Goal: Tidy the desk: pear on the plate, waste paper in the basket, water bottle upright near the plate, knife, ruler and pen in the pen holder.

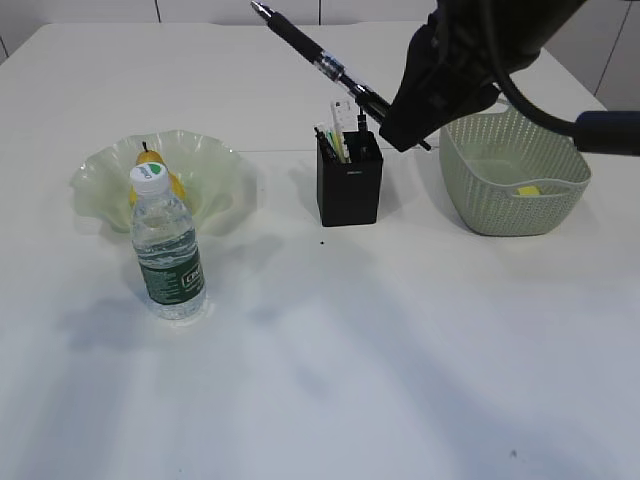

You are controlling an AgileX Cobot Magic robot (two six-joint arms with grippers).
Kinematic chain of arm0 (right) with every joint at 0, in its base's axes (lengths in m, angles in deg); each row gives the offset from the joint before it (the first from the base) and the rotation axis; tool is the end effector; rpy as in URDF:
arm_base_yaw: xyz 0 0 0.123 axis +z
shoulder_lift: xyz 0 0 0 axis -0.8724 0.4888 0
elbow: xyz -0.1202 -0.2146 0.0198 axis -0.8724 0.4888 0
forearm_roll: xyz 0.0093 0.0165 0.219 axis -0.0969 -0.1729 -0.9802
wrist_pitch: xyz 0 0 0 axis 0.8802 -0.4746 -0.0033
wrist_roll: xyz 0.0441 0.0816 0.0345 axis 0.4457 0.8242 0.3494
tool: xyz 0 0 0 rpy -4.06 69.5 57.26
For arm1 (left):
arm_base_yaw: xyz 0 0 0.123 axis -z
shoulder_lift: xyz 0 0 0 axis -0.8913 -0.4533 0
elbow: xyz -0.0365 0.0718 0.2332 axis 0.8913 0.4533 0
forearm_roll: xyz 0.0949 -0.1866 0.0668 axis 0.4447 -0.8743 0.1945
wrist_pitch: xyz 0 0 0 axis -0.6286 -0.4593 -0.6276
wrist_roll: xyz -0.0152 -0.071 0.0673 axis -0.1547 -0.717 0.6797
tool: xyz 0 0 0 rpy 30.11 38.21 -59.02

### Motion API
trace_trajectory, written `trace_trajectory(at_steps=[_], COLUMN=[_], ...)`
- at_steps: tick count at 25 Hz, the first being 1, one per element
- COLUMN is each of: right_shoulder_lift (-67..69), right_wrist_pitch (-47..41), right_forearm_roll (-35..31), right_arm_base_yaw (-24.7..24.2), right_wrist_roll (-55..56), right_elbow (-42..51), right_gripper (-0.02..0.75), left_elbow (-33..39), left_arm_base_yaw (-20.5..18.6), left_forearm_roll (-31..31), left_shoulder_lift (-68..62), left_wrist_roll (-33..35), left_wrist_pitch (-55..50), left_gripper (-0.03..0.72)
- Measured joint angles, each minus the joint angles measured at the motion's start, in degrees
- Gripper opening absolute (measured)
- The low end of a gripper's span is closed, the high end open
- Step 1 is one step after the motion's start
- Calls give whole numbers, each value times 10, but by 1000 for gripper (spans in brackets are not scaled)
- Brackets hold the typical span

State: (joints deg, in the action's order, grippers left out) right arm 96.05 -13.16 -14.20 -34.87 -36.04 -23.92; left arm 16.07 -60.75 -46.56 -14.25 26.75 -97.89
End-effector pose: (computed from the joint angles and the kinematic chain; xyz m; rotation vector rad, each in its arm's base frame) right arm 0.2606 0.1535 0.3283 -1.3714 2.2844 0.2972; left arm 0.2261 -0.0181 0.2279 -0.0145 2.8018 -0.1552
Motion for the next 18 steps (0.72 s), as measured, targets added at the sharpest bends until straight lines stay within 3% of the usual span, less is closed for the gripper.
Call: trace_trajectory(at_steps=[8, 12, 18], right_shoulder_lift=[0, 0, 0], right_wrist_pitch=[0, 0, 0], right_forearm_roll=[0, 2, 6], right_arm_base_yaw=[0, 0, 0], right_wrist_roll=[-4, -5, -6], right_elbow=[0, 0, 0], right_gripper=[128, 128, 128], left_elbow=[3, 36, 109], left_arm_base_yaw=[59, 93, 108], left_forearm_roll=[21, 21, 37], left_shoulder_lift=[23, 32, 46], left_wrist_roll=[3, 4, 4], left_wrist_pitch=[123, 229, 388], left_gripper=[447, 447, 447])
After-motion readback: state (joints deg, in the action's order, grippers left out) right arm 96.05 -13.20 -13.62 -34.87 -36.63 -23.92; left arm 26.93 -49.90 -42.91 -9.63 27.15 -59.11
